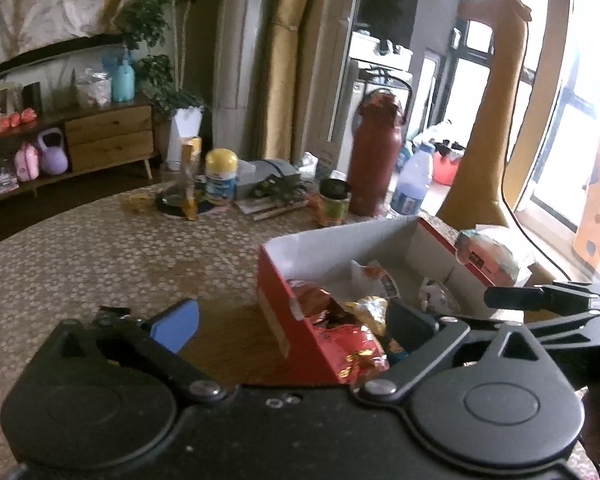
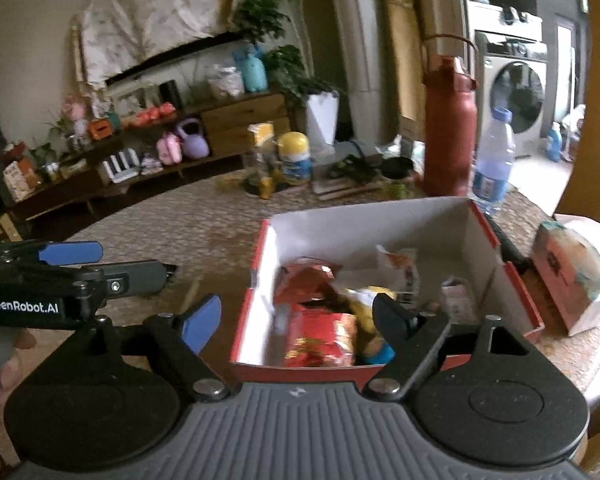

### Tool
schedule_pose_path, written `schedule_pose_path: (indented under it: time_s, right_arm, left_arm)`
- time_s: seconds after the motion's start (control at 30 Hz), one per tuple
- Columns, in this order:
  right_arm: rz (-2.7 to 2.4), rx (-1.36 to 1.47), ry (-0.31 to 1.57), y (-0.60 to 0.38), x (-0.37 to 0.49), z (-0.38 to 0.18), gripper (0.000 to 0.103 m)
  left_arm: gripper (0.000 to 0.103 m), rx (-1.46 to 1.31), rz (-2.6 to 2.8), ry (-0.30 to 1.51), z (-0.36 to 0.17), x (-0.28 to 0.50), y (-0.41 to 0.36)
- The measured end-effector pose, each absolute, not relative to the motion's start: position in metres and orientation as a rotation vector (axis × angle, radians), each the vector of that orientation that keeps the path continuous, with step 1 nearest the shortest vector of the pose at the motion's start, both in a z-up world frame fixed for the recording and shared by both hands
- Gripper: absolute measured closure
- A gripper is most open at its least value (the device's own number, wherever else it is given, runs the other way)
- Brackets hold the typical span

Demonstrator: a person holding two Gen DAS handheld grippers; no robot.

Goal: Organize snacks
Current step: 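Move both tools back to the black packet and wooden stick on the table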

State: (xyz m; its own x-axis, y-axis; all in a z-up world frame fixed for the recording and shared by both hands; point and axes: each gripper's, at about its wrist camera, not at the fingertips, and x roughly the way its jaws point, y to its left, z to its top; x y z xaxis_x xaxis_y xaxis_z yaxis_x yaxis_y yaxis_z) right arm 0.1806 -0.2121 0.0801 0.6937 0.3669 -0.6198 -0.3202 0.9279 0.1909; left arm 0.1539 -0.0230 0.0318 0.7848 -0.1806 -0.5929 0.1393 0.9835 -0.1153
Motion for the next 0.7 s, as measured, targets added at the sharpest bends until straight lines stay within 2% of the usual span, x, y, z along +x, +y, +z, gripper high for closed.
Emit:
schedule_pose_path:
  time_s: [0.07, 0.13, 0.17, 0.7]
  right_arm:
    - [0.406, 0.089, 0.699, -0.205, 0.176, 0.082, 0.016]
    - [0.427, 0.105, 0.689, -0.199, 0.171, 0.083, 0.005]
    - [0.440, 0.108, 0.681, -0.194, 0.169, 0.083, 0.003]
    - [0.518, 0.051, 0.687, -0.107, 0.164, 0.049, 0.002]
  left_arm:
    - [0.000, -0.069, -0.162, 0.628, 0.035, 0.146, -0.014]
    - [0.000, -0.071, -0.140, 0.616, 0.037, 0.138, -0.003]
    - [0.000, -0.068, -0.125, 0.613, 0.037, 0.136, 0.001]
    - [0.000, -0.118, 0.044, 0.619, 0.006, 0.117, 0.087]
